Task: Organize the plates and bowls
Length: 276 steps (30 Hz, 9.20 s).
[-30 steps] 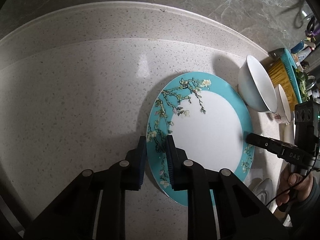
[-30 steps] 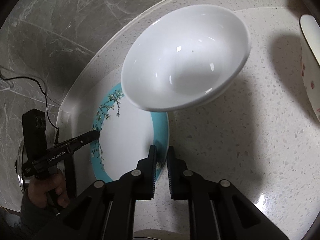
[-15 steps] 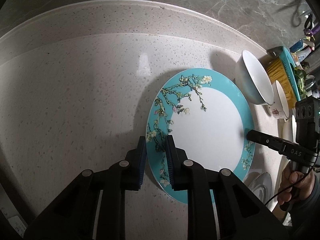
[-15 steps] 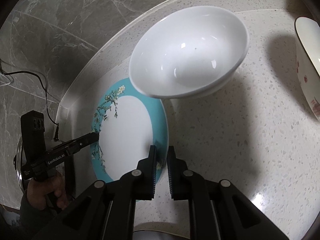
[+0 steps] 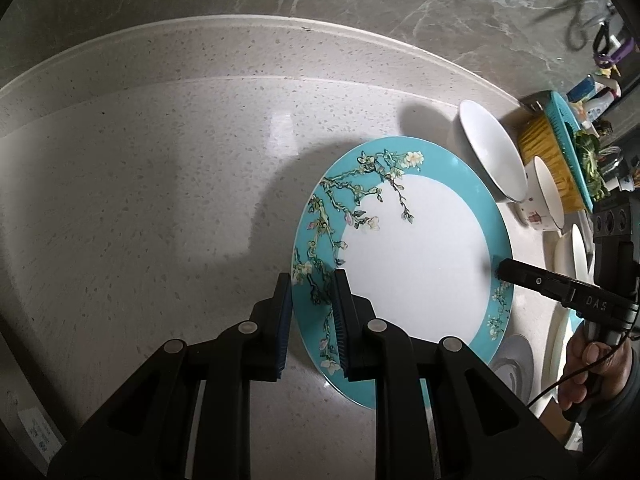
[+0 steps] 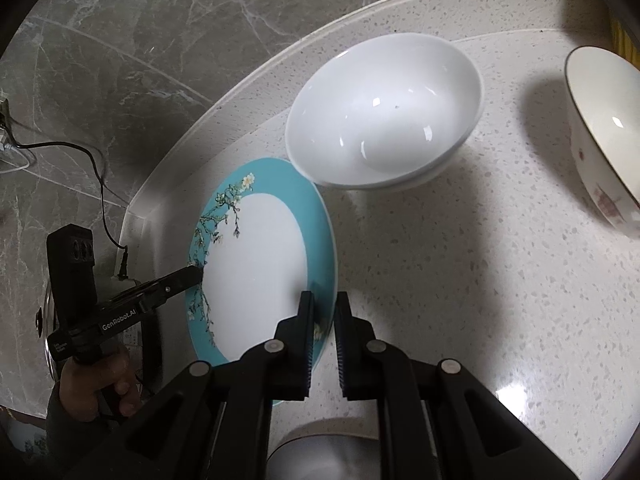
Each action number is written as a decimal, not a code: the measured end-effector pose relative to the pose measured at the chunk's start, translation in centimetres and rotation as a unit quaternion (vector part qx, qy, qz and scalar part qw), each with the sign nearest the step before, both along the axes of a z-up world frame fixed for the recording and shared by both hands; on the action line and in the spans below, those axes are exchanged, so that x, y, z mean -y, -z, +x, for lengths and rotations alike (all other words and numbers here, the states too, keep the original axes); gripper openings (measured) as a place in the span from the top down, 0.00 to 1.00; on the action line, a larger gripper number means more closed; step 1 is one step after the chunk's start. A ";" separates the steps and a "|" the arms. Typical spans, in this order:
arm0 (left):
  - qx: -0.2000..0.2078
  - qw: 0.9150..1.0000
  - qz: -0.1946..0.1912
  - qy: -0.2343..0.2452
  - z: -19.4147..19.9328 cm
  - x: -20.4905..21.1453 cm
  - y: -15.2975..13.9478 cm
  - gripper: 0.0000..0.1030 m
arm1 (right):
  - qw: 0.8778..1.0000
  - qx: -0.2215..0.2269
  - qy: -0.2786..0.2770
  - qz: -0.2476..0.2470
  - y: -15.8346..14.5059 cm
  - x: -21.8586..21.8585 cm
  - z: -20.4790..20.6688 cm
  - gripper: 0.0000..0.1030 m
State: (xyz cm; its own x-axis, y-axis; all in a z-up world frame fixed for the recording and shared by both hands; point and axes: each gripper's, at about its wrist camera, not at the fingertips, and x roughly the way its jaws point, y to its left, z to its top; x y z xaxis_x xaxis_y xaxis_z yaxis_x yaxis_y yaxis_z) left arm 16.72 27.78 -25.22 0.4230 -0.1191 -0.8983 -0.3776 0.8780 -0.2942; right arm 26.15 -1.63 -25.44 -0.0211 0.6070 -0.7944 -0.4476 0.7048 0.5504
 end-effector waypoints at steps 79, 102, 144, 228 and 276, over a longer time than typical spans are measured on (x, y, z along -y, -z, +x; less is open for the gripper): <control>-0.016 0.982 0.057 0.180 -10.5 23.9 0.7 0.79 | 0.991 0.041 0.084 -0.095 -0.9 17.2 -15.4 0.84; 0.024 0.974 0.102 0.199 -11.0 24.3 -0.4 0.27 | 0.972 0.144 0.068 -0.171 -2.4 15.1 -17.7 0.34; 0.023 0.968 -0.069 0.241 2.2 49.2 0.3 0.00 | 0.961 0.030 0.263 0.085 -6.2 50.2 -12.3 0.01; 0.018 0.966 -0.025 0.257 -0.9 46.8 1.5 0.88 | 0.980 -0.004 0.193 -0.053 -4.4 43.8 -12.6 0.89; 0.010 0.994 0.052 0.099 -15.7 22.2 1.3 0.82 | 0.991 0.076 -0.008 -0.113 -2.7 16.8 -16.0 0.84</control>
State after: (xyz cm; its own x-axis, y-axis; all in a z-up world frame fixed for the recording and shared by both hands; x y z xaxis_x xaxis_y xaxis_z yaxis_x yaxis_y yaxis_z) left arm 0.99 5.62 -26.55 0.4178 -0.1083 -0.9021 -0.1903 0.9604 -0.2034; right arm 10.13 -18.48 -22.72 0.1006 0.4141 -0.9047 -0.5261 0.7939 0.3049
